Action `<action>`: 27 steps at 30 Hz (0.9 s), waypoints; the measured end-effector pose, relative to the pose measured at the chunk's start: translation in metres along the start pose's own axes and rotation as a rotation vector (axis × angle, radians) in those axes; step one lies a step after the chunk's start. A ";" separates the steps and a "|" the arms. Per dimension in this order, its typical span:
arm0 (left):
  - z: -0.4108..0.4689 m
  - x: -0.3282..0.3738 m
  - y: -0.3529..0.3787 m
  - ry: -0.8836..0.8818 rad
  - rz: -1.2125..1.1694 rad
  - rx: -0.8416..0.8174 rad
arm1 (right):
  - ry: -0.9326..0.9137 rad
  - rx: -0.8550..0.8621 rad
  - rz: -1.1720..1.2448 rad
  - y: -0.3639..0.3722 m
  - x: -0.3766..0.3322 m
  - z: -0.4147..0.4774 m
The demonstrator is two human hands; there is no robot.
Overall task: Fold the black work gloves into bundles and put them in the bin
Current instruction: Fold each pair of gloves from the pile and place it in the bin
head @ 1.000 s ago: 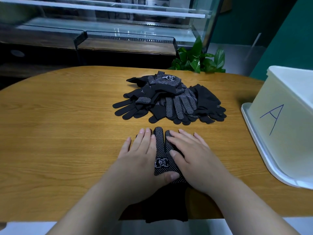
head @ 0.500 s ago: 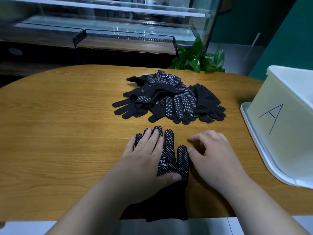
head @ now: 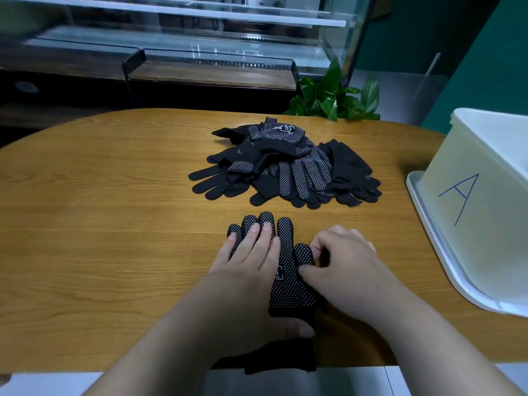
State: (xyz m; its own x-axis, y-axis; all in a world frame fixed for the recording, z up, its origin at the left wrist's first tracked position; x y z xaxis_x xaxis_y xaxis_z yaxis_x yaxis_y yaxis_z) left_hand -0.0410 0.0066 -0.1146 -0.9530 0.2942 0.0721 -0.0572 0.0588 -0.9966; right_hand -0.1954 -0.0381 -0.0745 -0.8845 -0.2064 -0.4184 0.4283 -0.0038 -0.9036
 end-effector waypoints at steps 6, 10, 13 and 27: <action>0.003 0.003 0.000 -0.021 0.003 0.026 | 0.089 0.056 0.222 -0.004 0.004 0.000; 0.012 0.006 -0.005 -0.047 0.005 0.065 | 0.147 0.139 0.324 -0.004 0.009 0.004; 0.013 0.011 -0.008 -0.054 0.029 0.091 | 0.146 0.169 0.338 -0.003 0.012 0.006; 0.008 0.012 0.001 -0.102 -0.030 0.227 | 0.070 0.171 0.446 0.002 0.008 -0.005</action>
State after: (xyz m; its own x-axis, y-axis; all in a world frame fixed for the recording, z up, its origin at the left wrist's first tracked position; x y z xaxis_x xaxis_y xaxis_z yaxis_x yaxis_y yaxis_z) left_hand -0.0549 0.0027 -0.1145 -0.9744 0.1968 0.1091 -0.1405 -0.1533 -0.9781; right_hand -0.2028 -0.0345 -0.0801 -0.6157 -0.1579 -0.7720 0.7876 -0.0919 -0.6093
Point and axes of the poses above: each hand's wrist, its own z-axis towards the middle knuckle, its own y-axis out of the palm, x = y × z, the point moved 4 cm from there along z, towards the middle knuckle, and after that the axes turned 11 degrees about x, right-handed, at the moved point
